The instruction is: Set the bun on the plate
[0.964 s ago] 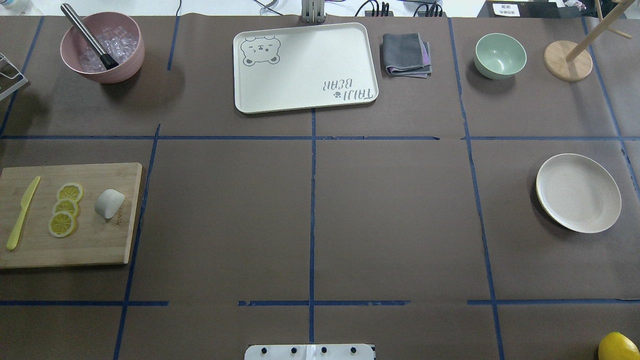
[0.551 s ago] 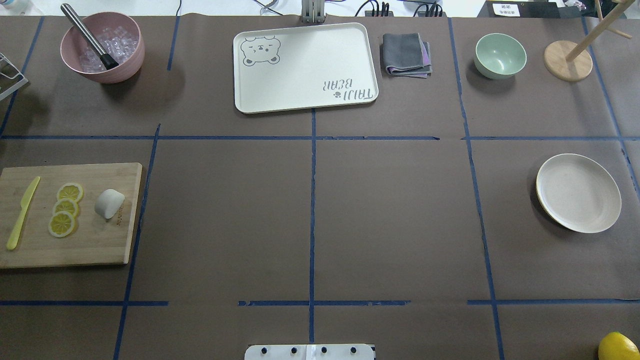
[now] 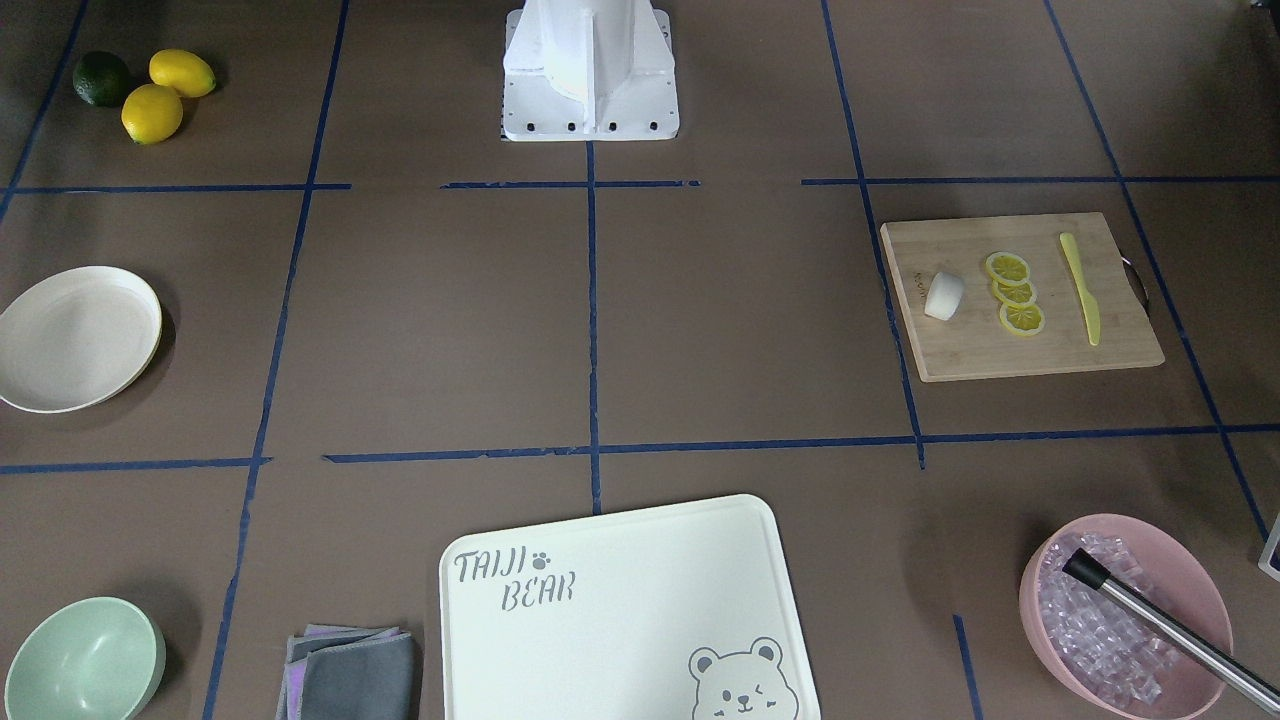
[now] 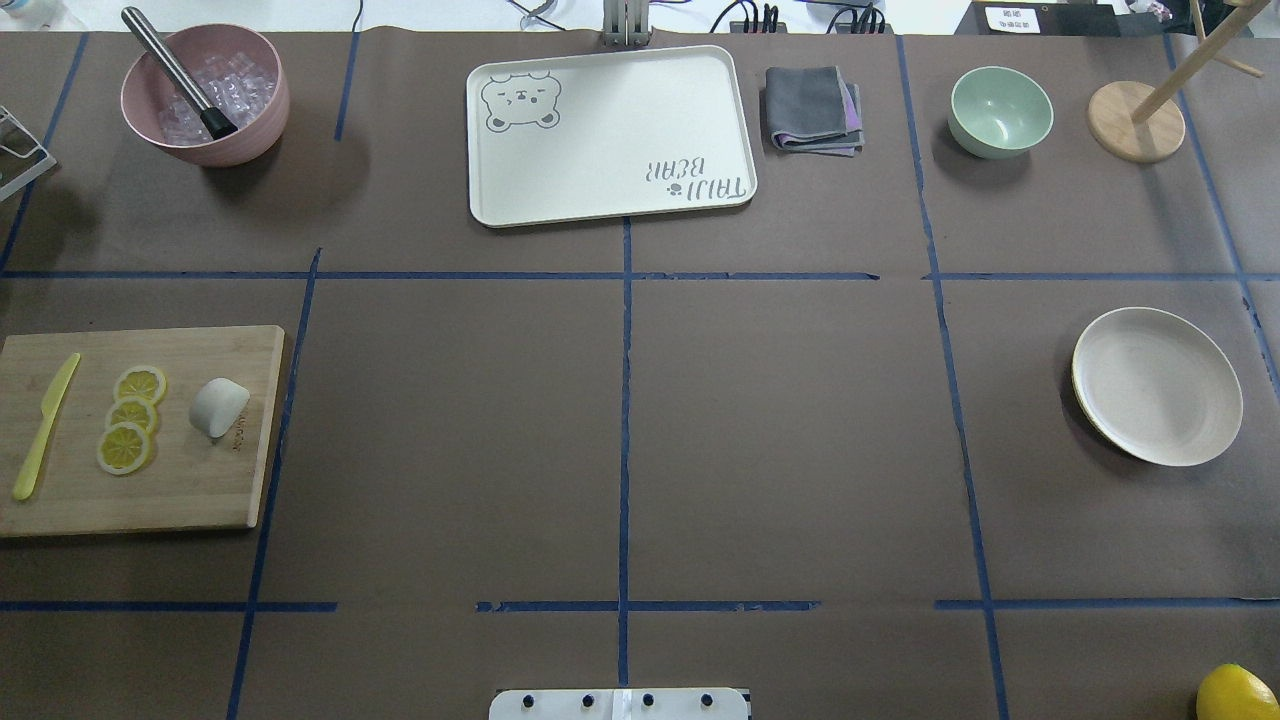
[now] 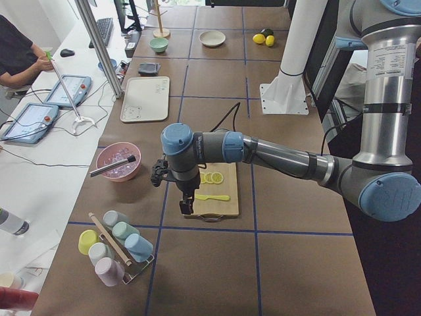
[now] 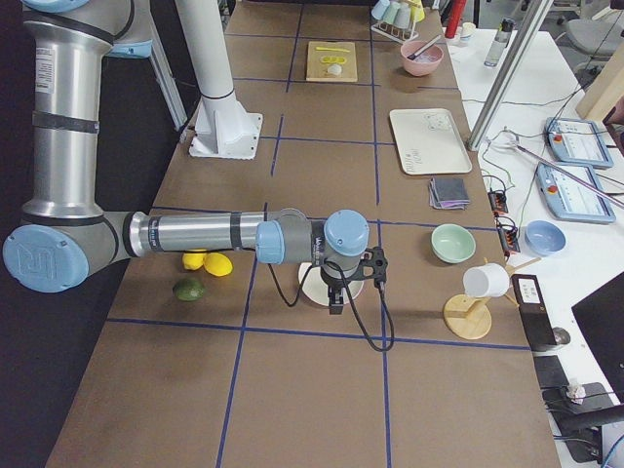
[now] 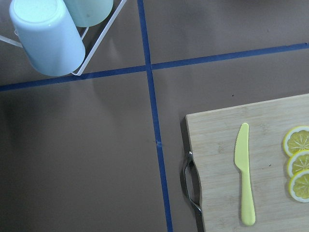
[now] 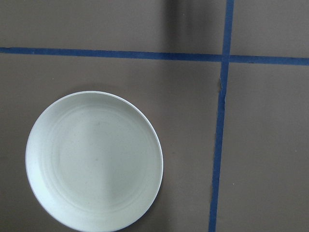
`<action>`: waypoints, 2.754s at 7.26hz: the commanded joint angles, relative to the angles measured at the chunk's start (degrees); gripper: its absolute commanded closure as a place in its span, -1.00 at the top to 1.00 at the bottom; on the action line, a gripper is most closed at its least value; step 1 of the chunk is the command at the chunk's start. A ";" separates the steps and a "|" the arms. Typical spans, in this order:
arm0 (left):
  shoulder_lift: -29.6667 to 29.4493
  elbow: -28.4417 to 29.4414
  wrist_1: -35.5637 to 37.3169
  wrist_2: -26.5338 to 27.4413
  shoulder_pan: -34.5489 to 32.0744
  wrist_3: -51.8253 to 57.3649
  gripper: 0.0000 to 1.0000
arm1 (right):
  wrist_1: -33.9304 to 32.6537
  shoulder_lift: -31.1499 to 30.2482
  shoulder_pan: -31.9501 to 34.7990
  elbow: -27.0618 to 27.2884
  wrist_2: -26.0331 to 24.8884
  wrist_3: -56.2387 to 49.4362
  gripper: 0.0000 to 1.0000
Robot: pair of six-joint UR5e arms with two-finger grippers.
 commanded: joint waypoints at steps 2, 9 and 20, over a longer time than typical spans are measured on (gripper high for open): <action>2.36 -3.56 0.05 -0.03 0.00 -0.28 1.00 | 26.76 -3.82 -9.26 -6.89 -5.57 24.43 0.90; 0.78 -3.47 0.13 0.41 0.09 -0.37 1.00 | 34.66 -1.02 -15.60 -12.46 -6.10 36.69 0.87; -0.10 -3.47 0.48 -0.12 0.09 -0.37 1.00 | 35.36 2.07 -16.66 -18.54 -6.97 39.15 -0.01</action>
